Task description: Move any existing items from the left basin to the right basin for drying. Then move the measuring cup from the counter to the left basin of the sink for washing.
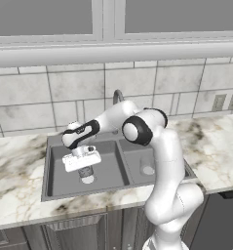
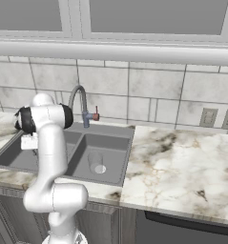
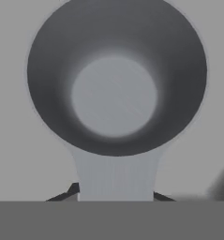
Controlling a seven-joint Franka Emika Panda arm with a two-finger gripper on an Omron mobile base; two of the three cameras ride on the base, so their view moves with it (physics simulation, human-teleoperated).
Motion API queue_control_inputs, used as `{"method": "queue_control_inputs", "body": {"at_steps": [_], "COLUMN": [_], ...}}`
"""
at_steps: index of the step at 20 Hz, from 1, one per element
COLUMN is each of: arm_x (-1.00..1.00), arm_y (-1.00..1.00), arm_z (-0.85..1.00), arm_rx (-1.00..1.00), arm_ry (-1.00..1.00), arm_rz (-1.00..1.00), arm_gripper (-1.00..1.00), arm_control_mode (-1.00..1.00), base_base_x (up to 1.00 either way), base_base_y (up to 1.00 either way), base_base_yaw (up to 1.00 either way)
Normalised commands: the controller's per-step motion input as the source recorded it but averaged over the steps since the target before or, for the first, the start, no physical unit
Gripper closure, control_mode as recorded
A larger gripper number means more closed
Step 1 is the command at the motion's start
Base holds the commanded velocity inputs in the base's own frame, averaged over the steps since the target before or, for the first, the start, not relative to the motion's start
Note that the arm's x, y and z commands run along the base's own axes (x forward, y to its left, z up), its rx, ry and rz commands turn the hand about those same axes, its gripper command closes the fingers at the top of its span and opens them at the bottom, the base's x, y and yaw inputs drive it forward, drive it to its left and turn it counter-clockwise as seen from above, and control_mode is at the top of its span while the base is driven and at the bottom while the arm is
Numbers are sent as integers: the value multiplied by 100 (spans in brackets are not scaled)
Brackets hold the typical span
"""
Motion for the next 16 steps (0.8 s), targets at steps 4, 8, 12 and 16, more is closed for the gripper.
{"method": "queue_control_inputs", "body": {"at_steps": [4,8,12,16], "arm_x": [22,26,27,11], "arm_y": [11,10,10,7], "arm_z": [-27,-24,-23,-22], "arm_rx": [0,0,0,0], "arm_ry": [0,-1,0,0], "arm_rz": [0,0,0,0], "arm_gripper": [100,100,100,100], "arm_control_mode": [-100,-100,-100,-100], "base_base_x": [0,0,0,0], "base_base_y": [0,0,0,0], "base_base_yaw": [0,0,0,0]}}
